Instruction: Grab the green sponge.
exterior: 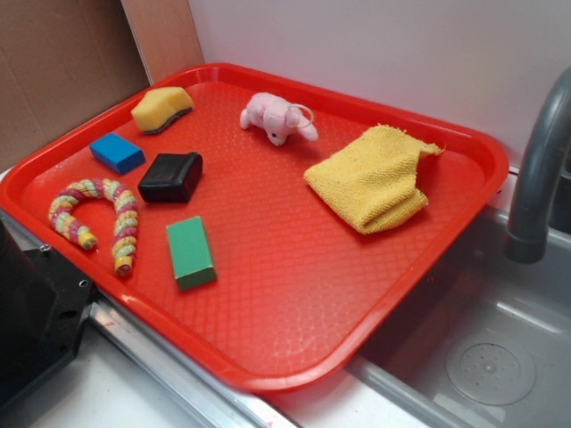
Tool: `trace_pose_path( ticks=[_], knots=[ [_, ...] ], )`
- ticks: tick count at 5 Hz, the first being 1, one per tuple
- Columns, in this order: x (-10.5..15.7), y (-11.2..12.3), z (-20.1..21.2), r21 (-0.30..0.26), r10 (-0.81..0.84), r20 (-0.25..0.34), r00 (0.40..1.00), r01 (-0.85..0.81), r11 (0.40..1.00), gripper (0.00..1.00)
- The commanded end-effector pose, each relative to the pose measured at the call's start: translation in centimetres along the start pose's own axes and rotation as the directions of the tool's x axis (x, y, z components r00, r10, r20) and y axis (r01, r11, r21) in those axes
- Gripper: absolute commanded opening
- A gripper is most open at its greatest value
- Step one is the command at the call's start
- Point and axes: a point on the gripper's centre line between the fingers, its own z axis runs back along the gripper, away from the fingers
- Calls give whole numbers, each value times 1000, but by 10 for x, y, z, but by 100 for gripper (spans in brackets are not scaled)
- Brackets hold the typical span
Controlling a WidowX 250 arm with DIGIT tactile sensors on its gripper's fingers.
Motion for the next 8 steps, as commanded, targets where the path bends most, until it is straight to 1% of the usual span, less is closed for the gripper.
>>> trace_pose_path(
  ticks=[1, 2, 3, 4, 5, 6, 7, 8],
  knots=[
    [0, 0, 0, 0, 0, 0, 1000, 0, 1000, 100],
    [34, 33, -36, 61, 179, -9, 984, -178, 982, 100],
    [76, 61, -87, 32, 280, 40, 959, -281, 959, 100],
    [122, 80, -119, 68, 341, 84, 936, -347, 936, 100],
    [135, 120, -143, 90, 426, 99, 899, -434, 896, 100],
    [133, 147, -162, 134, 476, 91, 874, -485, 864, 100],
    [113, 162, -161, 144, 500, 109, 859, -511, 847, 100],
    [106, 169, -162, 141, 503, 109, 857, -515, 846, 100]
  ],
)
